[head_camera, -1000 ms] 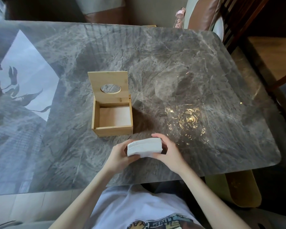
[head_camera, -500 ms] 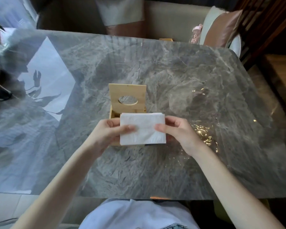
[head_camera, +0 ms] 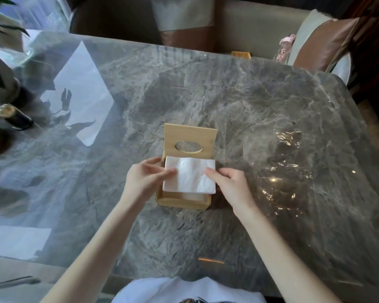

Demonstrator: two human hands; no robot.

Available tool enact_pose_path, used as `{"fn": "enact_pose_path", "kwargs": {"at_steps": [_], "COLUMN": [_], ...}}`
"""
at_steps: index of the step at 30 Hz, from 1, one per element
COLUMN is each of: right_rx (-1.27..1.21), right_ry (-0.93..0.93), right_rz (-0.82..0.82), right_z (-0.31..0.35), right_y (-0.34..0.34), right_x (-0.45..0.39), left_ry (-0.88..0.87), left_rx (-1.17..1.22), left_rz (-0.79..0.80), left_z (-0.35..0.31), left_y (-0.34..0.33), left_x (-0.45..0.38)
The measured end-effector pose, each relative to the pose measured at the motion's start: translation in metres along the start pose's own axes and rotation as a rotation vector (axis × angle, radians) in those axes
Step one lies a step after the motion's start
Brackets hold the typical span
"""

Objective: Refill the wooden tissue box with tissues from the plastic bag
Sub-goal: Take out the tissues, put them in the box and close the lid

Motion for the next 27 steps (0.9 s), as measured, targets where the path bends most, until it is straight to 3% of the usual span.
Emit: {"fn": "enact_pose_path", "kwargs": {"at_steps": [5, 11, 27], "right_rx": [0.573, 0.991, 1.217], "right_ry": [0.268, 0.502, 0.459], "right_rz": [-0.088, -0.228, -0.214], "right_z": [-0.015, -0.021, -0.036], "right_y": [-0.018, -0.038, -0.047], "right_x": [-0.002, -0.003, -0.013], "left_ry": [-0.115, -0.201, -0.228], "left_rx": [-0.486, -0.669, -1.039], "left_rz": [-0.115, -0.148, -0.137], "left_z": [0.009, 0.011, 0.012], "left_y": [-0.008, -0.016, -0.027], "left_x": [-0.007, -0.013, -0.025]}}
Point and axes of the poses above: each hand's wrist, its own x-axis away from the middle knuckle, its own y-axis out of the back of the hand, z = x × y, the point moved 1 cm from there along -x, towards the middle knuckle, and after that the axes turned 7 degrees about y, right-handed, at the moved point
